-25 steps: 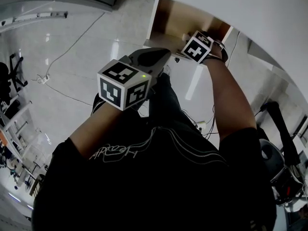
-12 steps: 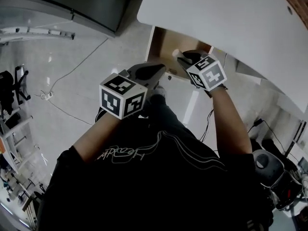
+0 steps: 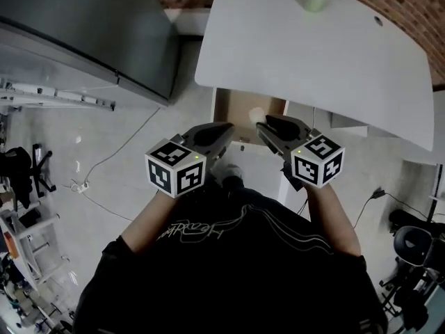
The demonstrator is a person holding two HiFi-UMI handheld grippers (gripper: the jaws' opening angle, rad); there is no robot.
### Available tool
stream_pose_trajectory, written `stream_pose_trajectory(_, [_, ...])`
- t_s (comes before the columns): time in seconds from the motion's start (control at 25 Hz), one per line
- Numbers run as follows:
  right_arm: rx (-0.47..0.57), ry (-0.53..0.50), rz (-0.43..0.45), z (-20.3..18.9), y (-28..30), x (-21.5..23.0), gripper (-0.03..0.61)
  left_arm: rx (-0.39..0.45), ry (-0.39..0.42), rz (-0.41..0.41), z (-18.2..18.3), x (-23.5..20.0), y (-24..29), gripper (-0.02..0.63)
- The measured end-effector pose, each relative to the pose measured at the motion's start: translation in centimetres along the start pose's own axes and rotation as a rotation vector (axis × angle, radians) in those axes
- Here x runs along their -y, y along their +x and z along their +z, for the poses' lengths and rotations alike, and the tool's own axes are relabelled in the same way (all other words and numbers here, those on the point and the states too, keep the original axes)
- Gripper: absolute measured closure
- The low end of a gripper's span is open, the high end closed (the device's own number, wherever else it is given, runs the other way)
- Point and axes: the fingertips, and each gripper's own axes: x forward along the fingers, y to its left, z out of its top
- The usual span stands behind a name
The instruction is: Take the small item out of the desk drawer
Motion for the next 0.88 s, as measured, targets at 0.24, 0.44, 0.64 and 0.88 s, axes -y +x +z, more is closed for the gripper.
stream_pose_trajectory(0.24, [0.102,-0.062,-0.038,3.5,-3.5,-2.0,0.462,0.032,0.039,-0.053,2.6,2.3,-1.2,0.592])
stream_pose_trajectory(0.44, [0.201,-0.075,-0.052,6.9,-5.0,-3.5,0.462,0.073,0.073,-0.086,5.5,2.9,-1.6,0.592])
stream_pose_trajectory(0.64, [0.266,-0.09,-0.06,8.9,-7.0,-4.3,0.462,0.12,0.124,-0.1,7.8,4.8,-2.5,0.592])
stream_pose_trajectory(0.88, [0.337,-0.082,-0.024,10.5,-8.7,-5.5,0.462,0.179,0.177,-0.101,9.9,6.4,-3.5,0.592])
